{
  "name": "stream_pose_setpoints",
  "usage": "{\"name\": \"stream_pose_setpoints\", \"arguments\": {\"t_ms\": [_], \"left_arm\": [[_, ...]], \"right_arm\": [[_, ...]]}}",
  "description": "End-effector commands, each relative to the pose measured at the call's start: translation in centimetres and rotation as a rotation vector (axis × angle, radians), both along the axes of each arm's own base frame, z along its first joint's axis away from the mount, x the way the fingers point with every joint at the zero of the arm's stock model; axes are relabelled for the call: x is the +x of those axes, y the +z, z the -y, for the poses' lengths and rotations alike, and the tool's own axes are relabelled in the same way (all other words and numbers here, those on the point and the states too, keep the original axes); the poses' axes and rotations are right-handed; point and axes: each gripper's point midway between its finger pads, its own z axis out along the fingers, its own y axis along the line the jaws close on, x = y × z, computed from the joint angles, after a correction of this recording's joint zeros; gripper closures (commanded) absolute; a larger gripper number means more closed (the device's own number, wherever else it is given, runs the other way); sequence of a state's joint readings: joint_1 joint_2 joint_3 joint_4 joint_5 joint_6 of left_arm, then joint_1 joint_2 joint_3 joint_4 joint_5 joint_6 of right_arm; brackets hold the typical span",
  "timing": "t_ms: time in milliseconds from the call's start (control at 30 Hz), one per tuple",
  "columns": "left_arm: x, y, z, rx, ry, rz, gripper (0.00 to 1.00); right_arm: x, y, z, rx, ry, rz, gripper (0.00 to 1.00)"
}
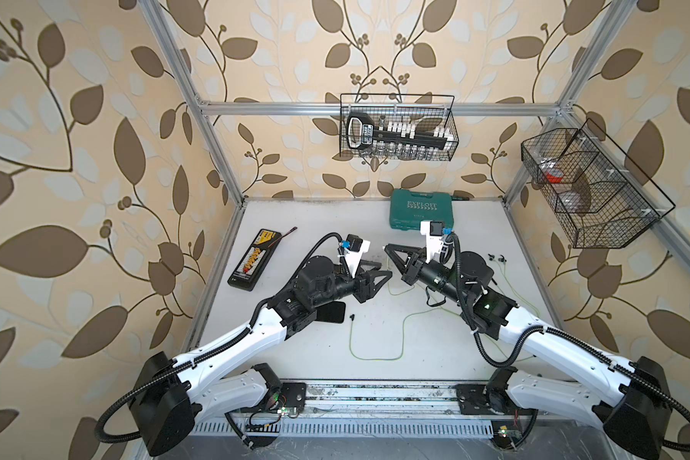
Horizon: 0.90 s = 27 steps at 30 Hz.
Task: Plug wired earphones into phones
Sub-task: Pick up the wired earphone from the center of the board.
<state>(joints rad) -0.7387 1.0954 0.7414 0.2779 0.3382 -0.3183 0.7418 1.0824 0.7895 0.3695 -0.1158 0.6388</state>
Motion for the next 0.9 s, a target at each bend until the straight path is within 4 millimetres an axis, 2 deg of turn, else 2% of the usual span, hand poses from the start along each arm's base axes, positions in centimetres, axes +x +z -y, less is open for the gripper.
{"name": "stream_pose_setpoints", "arguments": {"t_ms": [0,233,400,467,567,600,633,667,767,867], "left_arm": [[1.1,3.0,0.4,-0.042,0.020,0.086,0.57],[1.1,3.1,0.3,-0.055,0.025,0.105,0.63],[0.6,3.4,0.4,-0.056,0.001,0.113,0.70],[0.5,3.5,0.5,-0.056,-0.008,0.111,0.77],[0.3,3.6,0.7,-0.043,-0.030,0.128,0.95],[0.2,3.6,0.7,-0.035,-0.035,0.134,0.98],[0.2,3.5,0.8,-0.027,-0.041,0.139,1.00],[0.0,3.5,0.8,-0.021,-0.049,0.147,1.00],[-0.6,3.5,0.8,-0.011,-0.079,0.175,1.00],[-1.1,3.6,0.8,-0.003,-0.106,0.208,1.00]], "right_arm": [[-0.4,-0.5,-0.5,-0.013,0.026,0.007,0.91],[-0.4,-1.6,-0.8,-0.033,0.030,-0.013,0.91],[-0.4,-2.2,-0.9,-0.035,0.030,-0.023,0.89],[-0.3,-2.3,-0.9,-0.037,0.028,-0.026,0.89],[-0.3,-2.5,-1.2,-0.043,0.040,-0.030,0.86],[-0.3,-2.6,-1.3,-0.048,0.043,-0.033,0.85],[-0.2,-2.6,-1.2,-0.057,0.037,-0.040,0.82],[-0.1,-2.9,-1.0,-0.068,0.024,-0.056,0.74],[0.1,-3.4,-0.2,-0.112,-0.005,-0.094,0.65],[-1.2,-2.8,0.2,-0.077,0.060,-0.073,0.54]]}}
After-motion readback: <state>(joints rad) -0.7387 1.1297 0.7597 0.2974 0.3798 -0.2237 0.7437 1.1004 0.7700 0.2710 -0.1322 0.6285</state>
